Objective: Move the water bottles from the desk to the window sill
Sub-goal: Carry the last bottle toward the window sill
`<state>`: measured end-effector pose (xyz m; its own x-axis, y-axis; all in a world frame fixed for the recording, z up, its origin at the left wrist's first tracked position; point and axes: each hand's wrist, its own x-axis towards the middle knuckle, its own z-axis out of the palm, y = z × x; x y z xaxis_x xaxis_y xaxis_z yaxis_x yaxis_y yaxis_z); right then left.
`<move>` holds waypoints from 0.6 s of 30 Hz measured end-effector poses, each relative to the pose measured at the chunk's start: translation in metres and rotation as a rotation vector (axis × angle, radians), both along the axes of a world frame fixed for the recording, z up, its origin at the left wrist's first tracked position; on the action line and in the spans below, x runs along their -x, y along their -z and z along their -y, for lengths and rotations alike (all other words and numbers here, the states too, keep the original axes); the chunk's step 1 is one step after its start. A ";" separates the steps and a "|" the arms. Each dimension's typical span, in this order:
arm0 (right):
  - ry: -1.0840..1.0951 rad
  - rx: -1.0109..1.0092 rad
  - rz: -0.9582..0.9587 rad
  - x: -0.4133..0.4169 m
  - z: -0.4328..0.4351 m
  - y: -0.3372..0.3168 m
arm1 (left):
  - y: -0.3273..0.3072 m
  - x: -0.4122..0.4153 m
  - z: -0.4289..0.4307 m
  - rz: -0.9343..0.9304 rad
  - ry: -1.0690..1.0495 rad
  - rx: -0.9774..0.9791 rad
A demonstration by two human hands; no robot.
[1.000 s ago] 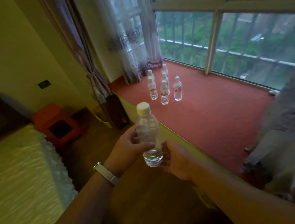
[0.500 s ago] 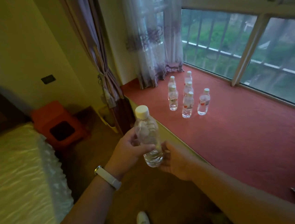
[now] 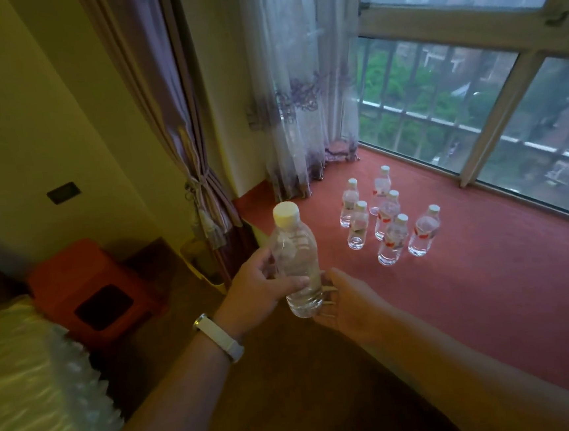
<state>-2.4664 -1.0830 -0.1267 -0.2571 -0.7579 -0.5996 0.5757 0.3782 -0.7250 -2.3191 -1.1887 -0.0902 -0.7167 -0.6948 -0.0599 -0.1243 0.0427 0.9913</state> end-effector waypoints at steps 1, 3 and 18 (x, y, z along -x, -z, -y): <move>0.005 0.004 0.005 0.005 0.010 0.002 | 0.001 0.006 0.011 0.006 0.011 0.007; 0.023 0.007 0.017 0.016 0.027 0.009 | 0.004 0.018 0.030 0.012 0.037 0.014; 0.212 -0.085 0.121 0.163 0.195 0.105 | 0.076 0.194 0.199 0.226 0.086 -0.065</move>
<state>-2.6293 -1.2777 -0.2318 -0.3272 -0.6400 -0.6952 0.7296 0.2964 -0.6163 -2.5131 -1.3881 -0.1660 -0.7362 -0.6215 -0.2679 -0.3420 0.0001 0.9397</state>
